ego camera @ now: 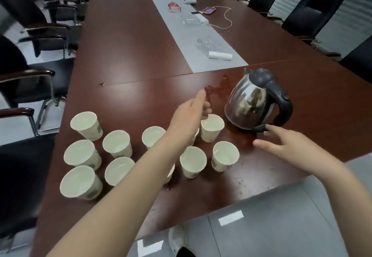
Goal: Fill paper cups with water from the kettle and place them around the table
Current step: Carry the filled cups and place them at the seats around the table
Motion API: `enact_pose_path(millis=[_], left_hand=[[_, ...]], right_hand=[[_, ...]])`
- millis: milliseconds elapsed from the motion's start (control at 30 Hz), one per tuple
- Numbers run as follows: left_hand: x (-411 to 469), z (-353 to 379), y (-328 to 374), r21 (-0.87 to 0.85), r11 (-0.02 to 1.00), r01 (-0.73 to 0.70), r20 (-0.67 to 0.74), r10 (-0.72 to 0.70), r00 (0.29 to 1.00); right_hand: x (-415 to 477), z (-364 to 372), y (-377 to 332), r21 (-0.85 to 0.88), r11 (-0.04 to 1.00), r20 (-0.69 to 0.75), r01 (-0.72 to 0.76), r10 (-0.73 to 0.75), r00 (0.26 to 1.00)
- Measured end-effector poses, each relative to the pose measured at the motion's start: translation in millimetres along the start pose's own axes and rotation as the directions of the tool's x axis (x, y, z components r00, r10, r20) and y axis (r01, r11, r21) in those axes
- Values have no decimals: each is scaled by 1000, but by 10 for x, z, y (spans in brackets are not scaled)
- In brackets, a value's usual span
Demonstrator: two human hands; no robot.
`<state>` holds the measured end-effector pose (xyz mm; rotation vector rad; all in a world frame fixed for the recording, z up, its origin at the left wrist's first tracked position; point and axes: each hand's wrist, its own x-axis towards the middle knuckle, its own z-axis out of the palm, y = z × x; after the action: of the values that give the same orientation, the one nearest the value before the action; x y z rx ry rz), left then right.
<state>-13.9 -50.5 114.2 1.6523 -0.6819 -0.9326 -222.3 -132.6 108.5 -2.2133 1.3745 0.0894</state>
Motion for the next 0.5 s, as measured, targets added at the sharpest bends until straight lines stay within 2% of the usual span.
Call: enact_pose_path(millis=[133, 233, 367, 500], left_hand=[[-462, -166, -479, -92, 996, -14, -163, -1, 987], [-764, -134, -873, -66, 998, 14, -226, -29, 974], [-957, 69, -1353, -9, 975, 221, -228, -217, 949], [-890, 318, -1767, 30, 945, 326, -222, -312, 924]], right_hand=[[84, 562, 146, 222, 975, -14, 14, -11, 1000], [169, 951, 204, 360, 933, -7, -1, 4, 1000], [281, 1312, 247, 542, 840, -14, -14, 26, 1000], [384, 1509, 276, 688, 725, -47, 4, 38, 998]])
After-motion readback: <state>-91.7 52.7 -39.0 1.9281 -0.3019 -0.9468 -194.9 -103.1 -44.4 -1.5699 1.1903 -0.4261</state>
